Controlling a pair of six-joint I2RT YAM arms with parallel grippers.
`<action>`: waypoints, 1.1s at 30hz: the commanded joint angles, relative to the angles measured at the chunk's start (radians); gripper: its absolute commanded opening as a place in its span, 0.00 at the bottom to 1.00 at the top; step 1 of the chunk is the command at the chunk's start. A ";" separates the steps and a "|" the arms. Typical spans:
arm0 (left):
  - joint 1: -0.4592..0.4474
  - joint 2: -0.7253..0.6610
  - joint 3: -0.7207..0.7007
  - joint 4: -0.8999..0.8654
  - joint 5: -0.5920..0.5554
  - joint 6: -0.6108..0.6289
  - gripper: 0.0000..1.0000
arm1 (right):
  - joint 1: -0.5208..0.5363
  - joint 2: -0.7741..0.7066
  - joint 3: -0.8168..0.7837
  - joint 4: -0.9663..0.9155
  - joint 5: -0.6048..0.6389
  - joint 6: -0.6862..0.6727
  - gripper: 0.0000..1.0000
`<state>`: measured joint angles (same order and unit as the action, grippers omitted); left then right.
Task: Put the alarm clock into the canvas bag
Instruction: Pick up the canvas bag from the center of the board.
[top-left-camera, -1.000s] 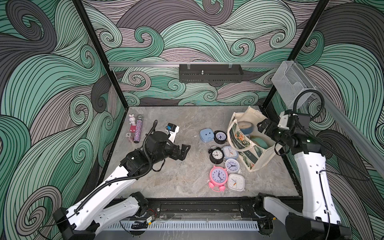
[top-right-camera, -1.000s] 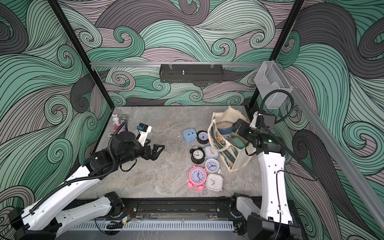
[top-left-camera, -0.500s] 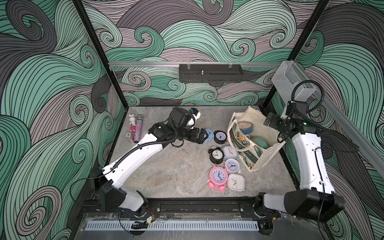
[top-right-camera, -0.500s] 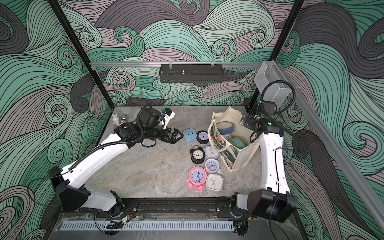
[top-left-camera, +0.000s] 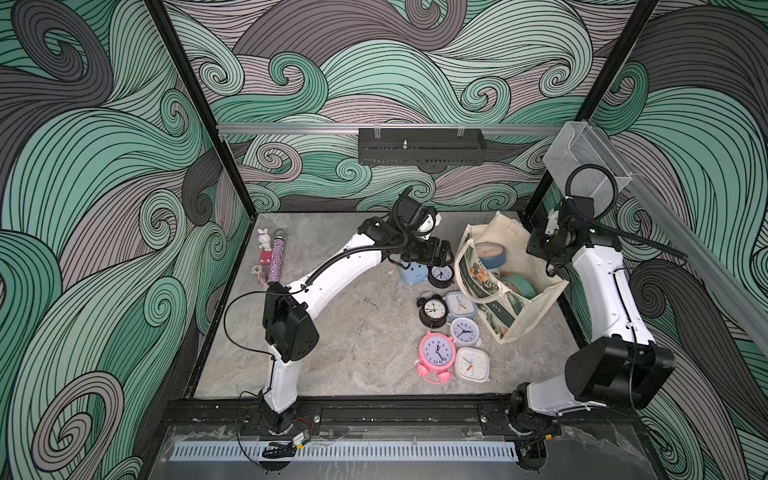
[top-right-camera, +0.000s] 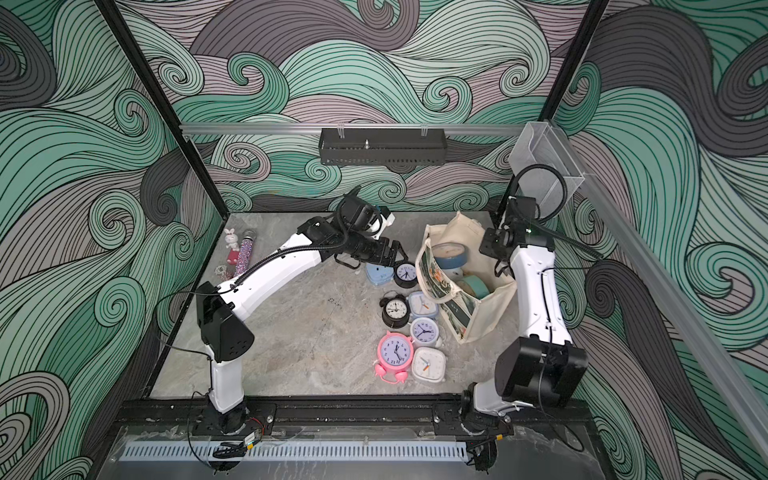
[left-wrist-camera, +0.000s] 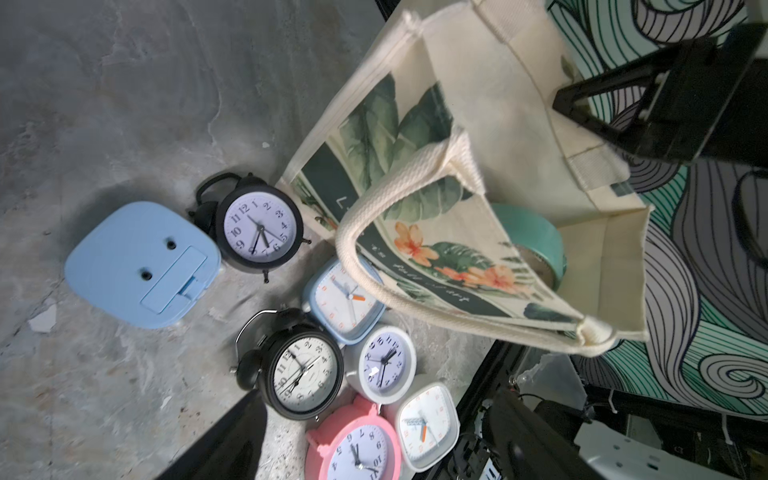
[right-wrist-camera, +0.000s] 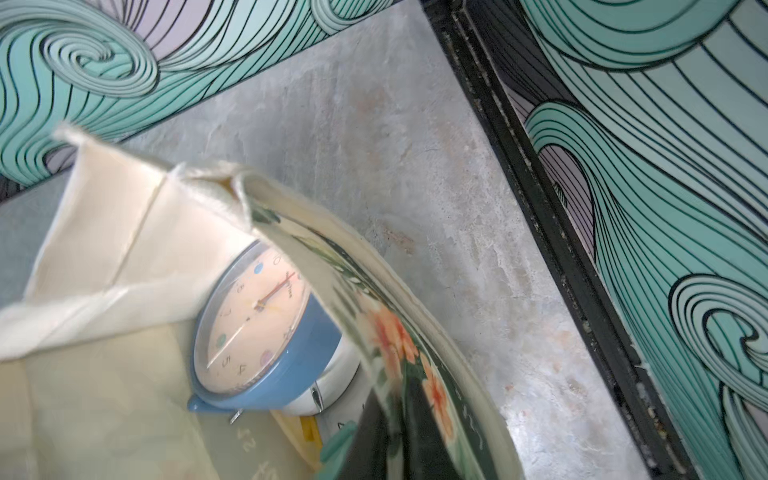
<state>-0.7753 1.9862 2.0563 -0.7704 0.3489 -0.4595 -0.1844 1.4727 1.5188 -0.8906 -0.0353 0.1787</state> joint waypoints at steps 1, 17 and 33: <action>-0.025 0.062 0.124 -0.045 -0.002 -0.039 0.91 | 0.023 -0.064 -0.026 0.016 -0.099 0.028 0.00; -0.118 0.405 0.496 -0.220 -0.119 -0.034 0.56 | 0.046 -0.130 -0.077 0.066 -0.153 0.081 0.00; -0.118 0.172 0.572 0.056 -0.070 0.055 0.00 | 0.149 -0.230 0.258 0.061 -0.149 0.125 0.00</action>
<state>-0.8932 2.3306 2.6061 -0.8810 0.2806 -0.4595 -0.0685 1.3296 1.6840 -0.9688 -0.1463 0.2966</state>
